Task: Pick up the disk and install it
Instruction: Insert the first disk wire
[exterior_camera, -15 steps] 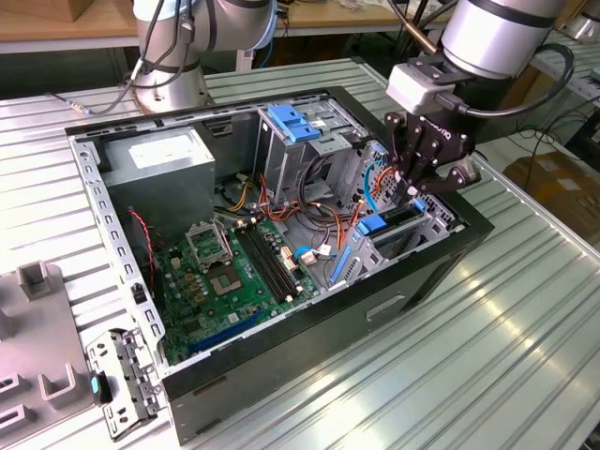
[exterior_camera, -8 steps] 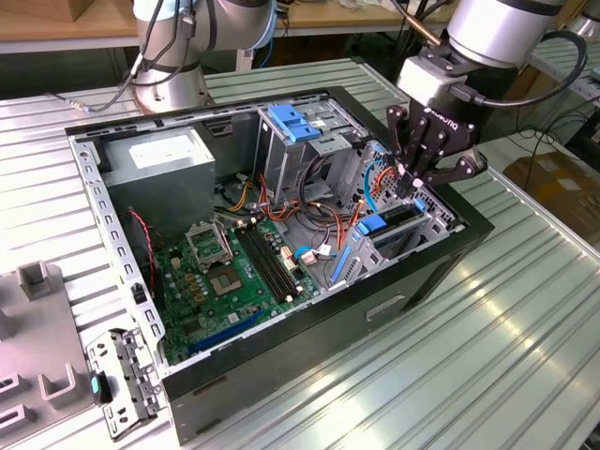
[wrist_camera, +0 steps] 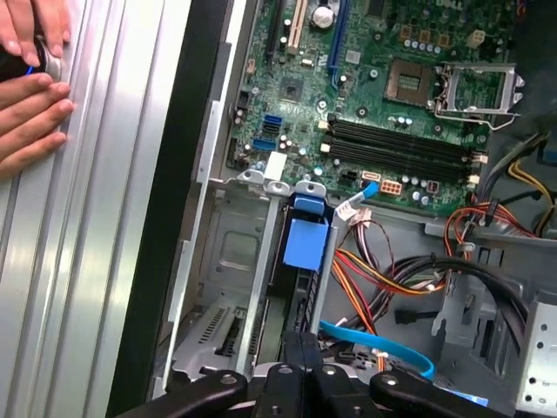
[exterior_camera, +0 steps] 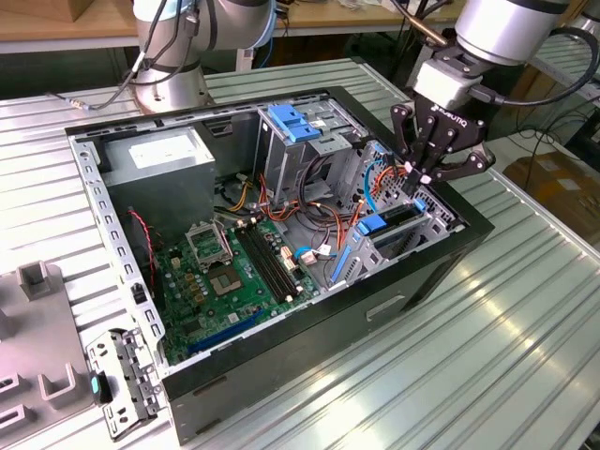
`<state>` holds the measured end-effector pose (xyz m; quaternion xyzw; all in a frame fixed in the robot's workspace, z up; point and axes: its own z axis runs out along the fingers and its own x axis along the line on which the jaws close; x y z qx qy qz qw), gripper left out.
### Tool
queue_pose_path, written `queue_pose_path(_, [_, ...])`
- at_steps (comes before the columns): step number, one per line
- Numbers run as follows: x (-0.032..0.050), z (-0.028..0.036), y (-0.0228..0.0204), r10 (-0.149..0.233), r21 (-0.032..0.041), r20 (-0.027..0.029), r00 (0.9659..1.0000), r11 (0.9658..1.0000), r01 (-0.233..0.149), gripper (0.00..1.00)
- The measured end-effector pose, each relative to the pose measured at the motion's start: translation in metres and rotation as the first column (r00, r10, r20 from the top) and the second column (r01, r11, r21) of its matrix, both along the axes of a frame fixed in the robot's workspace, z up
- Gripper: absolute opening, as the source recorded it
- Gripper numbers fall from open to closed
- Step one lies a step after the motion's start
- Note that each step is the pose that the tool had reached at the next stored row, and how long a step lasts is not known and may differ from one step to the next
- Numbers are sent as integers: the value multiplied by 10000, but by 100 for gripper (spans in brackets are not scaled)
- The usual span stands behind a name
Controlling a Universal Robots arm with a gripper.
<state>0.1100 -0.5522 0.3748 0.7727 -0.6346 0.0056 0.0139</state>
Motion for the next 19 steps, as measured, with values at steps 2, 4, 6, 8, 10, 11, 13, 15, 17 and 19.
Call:
queue_pose_path(2, [48, 1, 3, 16, -1, 0, 10000, 10000, -16, 11])
queue_pose_path(4, [107, 1, 8, 36, -1, 0, 10000, 10000, -36, 11])
queue_pose_path(6, [163, 1, 17, 65, -1, 0, 10000, 10000, -65, 11])
queue_pose_path(8, [204, 0, 31, 161, 0, -1, 9999, 9999, -161, 11])
queue_pose_path(10, [231, 21, 46, 891, 2, -5, 9960, 9960, -891, 11])
queue_pose_path(11, [267, 22, 62, 920, -1, -11, 9958, 9958, -920, 11])
queue_pose_path(13, [327, 22, 86, 988, 0, -15, 9951, 9951, -988, 11])
queue_pose_path(15, [369, 22, 102, 1067, 0, -16, 9943, 9943, -1067, 11])
queue_pose_path(17, [406, 22, 116, 1175, 0, -16, 9931, 9931, -1175, 11])
queue_pose_path(19, [439, 22, 128, 1275, 0, -16, 9918, 9918, -1275, 11])
